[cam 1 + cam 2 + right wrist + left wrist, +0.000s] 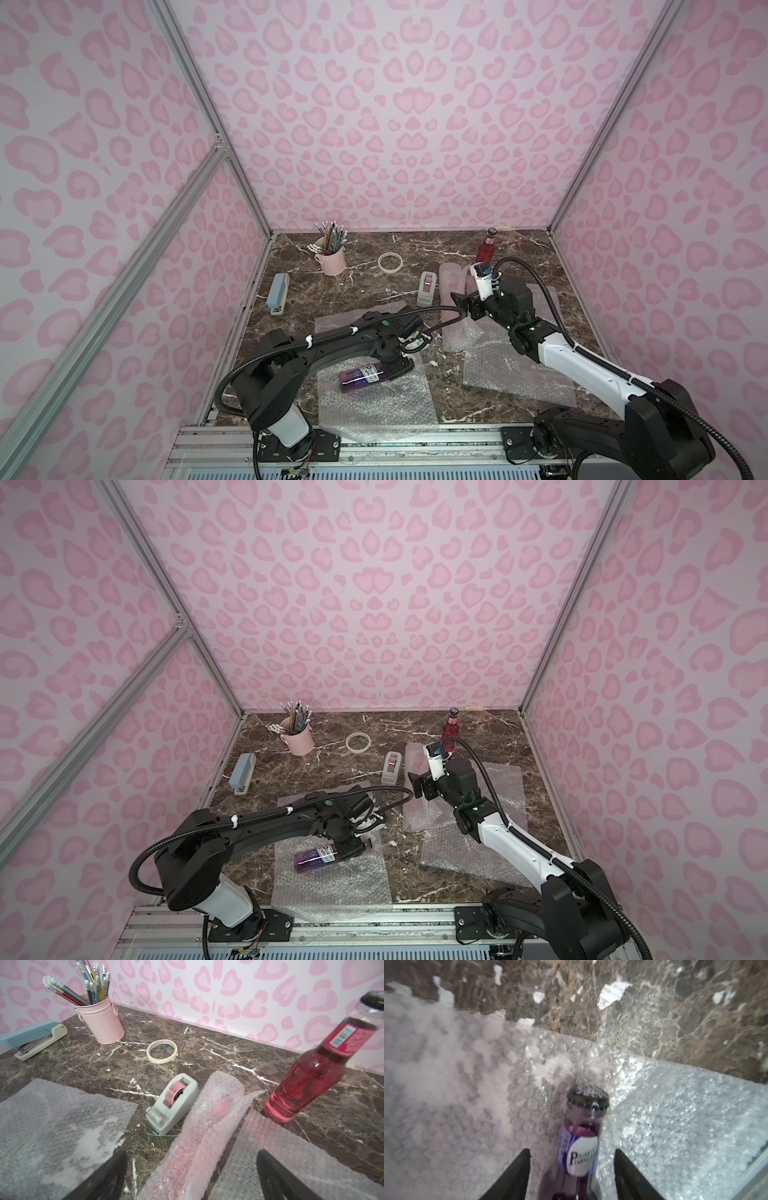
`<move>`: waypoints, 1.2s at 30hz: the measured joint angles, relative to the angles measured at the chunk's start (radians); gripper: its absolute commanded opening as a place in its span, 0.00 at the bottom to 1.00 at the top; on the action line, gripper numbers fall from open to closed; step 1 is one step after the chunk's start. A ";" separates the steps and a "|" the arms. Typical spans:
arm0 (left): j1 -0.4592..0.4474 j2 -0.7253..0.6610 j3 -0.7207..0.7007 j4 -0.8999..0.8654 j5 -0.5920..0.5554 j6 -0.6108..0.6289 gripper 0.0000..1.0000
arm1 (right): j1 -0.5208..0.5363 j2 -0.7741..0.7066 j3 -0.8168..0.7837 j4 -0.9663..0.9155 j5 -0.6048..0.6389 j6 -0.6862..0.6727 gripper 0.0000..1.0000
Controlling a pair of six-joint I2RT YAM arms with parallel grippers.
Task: Wrap wine bottles in bubble wrap
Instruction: Place the wine bottle on the bubble wrap, then wrap the wine bottle in bubble wrap.
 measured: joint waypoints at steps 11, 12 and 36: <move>0.274 -0.298 -0.017 -0.060 0.056 -0.104 0.86 | 0.090 -0.076 -0.038 -0.015 -0.280 -0.136 0.87; 0.306 -0.322 -0.027 -0.056 0.049 -0.117 0.88 | 0.127 -0.076 -0.030 -0.033 -0.293 -0.159 0.86; 0.478 -0.305 -0.055 0.052 0.212 -0.347 0.90 | 0.766 0.330 0.040 -0.300 -0.208 -0.443 0.55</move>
